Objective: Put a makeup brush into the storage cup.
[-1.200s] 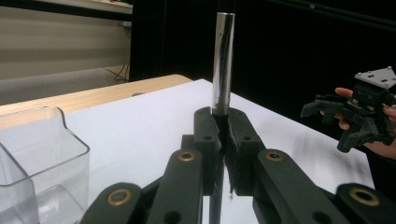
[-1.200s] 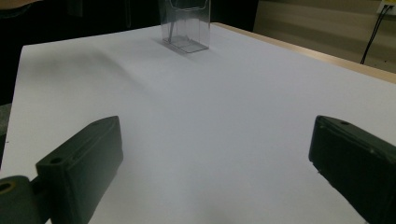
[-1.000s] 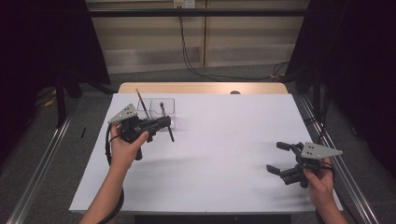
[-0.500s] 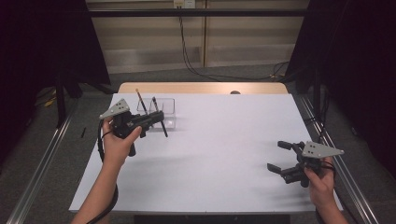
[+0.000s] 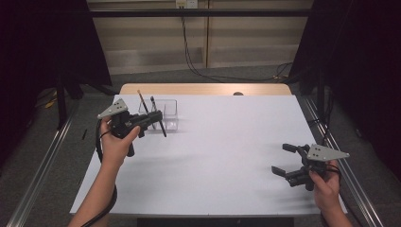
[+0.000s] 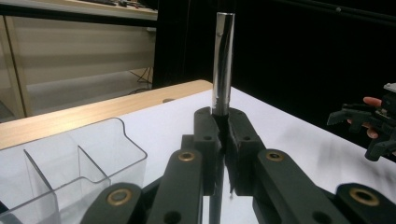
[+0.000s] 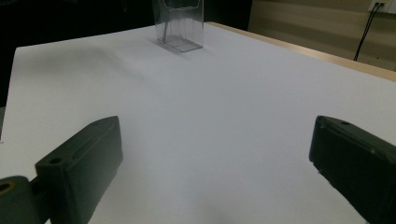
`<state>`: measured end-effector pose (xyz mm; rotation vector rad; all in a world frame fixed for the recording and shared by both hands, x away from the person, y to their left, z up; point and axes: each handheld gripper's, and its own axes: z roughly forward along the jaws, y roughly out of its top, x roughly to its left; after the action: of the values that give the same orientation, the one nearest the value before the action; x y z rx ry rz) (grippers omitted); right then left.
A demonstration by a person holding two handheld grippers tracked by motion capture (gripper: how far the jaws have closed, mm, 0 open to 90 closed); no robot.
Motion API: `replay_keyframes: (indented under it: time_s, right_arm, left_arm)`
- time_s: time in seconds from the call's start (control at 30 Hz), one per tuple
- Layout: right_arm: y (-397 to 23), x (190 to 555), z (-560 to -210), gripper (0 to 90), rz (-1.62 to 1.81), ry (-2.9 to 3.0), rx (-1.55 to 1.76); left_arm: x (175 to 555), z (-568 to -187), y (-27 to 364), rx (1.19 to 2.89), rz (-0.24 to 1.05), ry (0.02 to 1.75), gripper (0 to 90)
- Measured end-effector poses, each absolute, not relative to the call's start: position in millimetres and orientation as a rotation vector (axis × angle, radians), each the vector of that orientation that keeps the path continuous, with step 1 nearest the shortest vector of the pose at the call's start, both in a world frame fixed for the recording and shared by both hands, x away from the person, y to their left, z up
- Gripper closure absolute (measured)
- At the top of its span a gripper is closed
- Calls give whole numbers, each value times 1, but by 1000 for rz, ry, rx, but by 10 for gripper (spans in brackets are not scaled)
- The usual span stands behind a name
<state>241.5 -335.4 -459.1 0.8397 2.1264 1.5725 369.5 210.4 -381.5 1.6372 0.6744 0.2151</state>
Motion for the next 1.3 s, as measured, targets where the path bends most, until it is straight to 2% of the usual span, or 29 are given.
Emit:
replay_keyframes:
  time_s: [0.63, 1.3]
  right_arm:
    - [-337, 239, -458, 22, 1566, 2124, 828]
    - [-337, 238, -459, 21, 1592, 2120, 829]
  left_arm:
    - [384, -371, 213, 1632, 244, 703, 840]
    - [407, -344, 217, 1635, 314, 730, 840]
